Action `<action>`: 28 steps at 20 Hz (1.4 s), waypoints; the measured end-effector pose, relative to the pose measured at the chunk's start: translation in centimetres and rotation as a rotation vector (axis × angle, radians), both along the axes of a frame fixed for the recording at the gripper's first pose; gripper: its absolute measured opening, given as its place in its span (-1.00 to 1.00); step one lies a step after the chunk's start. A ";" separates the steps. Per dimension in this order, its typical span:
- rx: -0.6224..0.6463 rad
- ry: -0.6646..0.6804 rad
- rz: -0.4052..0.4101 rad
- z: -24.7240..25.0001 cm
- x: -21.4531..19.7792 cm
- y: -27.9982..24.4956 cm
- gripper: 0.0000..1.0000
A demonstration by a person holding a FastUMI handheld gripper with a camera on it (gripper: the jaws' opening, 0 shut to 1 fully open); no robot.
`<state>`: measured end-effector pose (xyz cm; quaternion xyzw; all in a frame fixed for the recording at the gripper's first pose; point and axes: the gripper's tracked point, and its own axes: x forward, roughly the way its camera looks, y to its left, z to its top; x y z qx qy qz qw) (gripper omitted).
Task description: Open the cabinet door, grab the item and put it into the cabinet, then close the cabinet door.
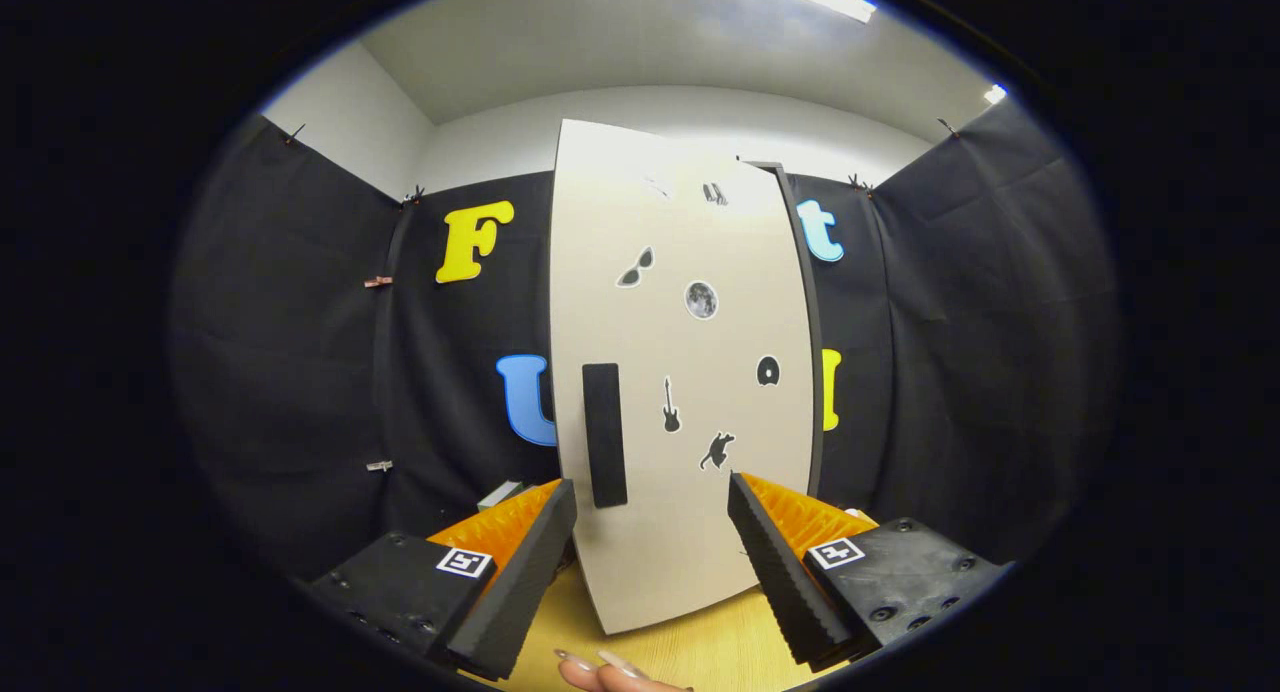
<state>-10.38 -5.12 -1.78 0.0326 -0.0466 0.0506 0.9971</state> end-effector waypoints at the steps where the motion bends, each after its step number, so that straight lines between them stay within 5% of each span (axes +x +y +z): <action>1: -0.003 0.001 0.008 0.0 0.0 0.3 0.97; 28: -0.038 0.008 0.006 0.8 -0.6 -1.0 0.97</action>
